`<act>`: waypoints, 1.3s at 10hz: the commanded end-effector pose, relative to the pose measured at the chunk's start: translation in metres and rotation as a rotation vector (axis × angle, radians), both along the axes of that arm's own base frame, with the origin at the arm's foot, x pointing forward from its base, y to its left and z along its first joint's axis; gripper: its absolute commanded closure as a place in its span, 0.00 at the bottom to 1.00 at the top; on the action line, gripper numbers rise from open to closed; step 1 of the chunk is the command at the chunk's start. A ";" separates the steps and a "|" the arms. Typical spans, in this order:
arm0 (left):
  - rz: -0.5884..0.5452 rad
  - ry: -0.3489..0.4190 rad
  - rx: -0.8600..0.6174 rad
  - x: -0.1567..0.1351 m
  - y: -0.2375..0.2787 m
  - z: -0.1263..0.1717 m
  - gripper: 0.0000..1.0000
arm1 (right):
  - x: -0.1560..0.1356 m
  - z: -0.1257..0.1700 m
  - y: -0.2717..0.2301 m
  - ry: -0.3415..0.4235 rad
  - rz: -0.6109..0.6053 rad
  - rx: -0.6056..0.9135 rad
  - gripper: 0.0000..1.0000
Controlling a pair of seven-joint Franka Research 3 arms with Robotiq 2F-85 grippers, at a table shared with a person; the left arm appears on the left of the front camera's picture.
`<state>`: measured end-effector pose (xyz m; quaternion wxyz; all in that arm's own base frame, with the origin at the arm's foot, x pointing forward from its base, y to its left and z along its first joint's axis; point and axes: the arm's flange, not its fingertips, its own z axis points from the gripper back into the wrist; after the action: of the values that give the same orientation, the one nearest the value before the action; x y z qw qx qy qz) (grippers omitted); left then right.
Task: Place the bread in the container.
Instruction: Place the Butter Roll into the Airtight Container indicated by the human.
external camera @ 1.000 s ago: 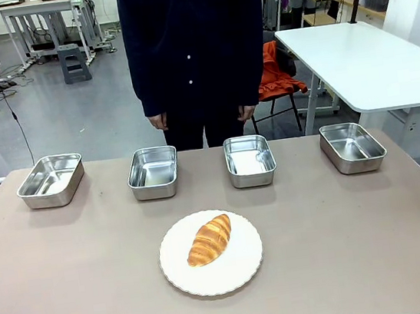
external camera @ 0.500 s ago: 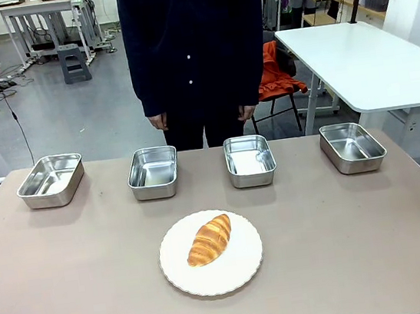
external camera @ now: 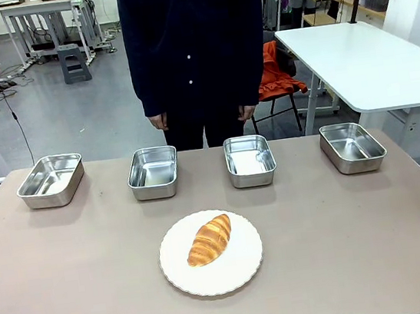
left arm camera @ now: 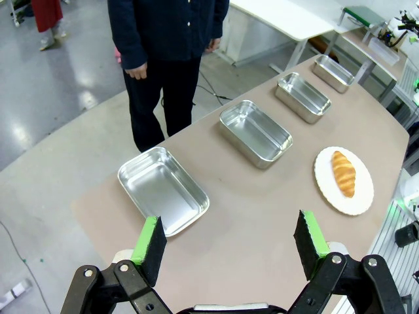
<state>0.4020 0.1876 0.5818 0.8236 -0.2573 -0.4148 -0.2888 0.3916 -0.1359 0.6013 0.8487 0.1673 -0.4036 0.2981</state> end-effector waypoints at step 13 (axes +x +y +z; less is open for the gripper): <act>-0.009 -0.009 -0.004 -0.002 0.001 0.002 0.00 | 0.001 0.000 0.000 -0.012 0.011 0.018 0.00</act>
<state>0.4020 0.1876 0.5818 0.8236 -0.2572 -0.4148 -0.2888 0.3916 -0.1359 0.6013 0.8487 0.1673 -0.4036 0.2981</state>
